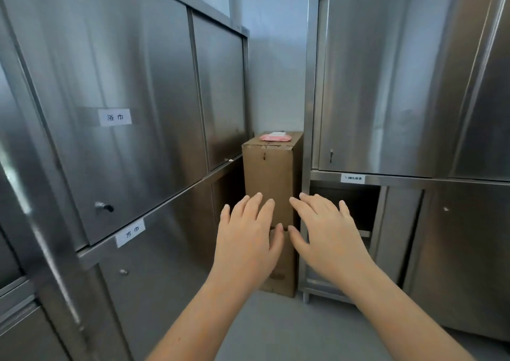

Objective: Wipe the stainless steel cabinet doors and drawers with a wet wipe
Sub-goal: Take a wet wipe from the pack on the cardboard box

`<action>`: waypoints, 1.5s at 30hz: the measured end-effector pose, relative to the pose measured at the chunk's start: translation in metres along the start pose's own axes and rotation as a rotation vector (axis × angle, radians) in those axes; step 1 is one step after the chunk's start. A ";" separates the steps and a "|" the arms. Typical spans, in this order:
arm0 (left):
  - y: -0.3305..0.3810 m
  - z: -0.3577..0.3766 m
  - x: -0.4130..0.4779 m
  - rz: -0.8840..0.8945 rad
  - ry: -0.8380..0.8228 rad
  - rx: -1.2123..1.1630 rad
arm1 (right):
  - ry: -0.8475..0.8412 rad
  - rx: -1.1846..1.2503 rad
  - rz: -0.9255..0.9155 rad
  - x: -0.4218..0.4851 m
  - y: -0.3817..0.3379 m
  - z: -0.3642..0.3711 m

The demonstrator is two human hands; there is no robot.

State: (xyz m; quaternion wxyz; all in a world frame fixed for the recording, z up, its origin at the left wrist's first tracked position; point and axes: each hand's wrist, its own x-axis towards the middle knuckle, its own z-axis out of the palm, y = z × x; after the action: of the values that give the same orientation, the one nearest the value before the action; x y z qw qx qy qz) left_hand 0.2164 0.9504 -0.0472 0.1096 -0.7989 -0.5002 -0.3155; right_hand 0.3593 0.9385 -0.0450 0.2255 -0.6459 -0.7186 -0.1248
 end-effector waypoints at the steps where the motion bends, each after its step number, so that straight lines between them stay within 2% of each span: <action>1: -0.001 0.011 0.015 -0.003 -0.010 0.015 | -0.003 0.001 -0.007 0.015 0.010 0.005; 14: -0.067 0.136 0.149 -0.085 -0.076 -0.011 | -0.055 0.013 -0.017 0.169 0.072 0.116; 21: -0.156 0.208 0.236 -0.065 -0.041 -0.032 | -0.055 -0.019 0.010 0.278 0.070 0.187; 30: -0.267 0.263 0.354 0.002 -0.017 -0.044 | -0.064 0.008 0.050 0.422 0.042 0.262; 33: -0.284 0.287 0.373 -0.001 -0.071 -0.087 | -0.106 -0.009 0.062 0.449 0.047 0.284; 45: -0.319 0.398 0.480 0.020 -0.080 -0.085 | -0.054 -0.003 0.095 0.569 0.115 0.353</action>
State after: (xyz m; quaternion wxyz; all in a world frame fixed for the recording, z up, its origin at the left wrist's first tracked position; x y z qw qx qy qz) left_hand 0.2408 1.6483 -0.1065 0.0585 -0.8197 -0.4824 -0.3033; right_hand 0.3788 1.6167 -0.0878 0.2105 -0.6829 -0.6927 -0.0975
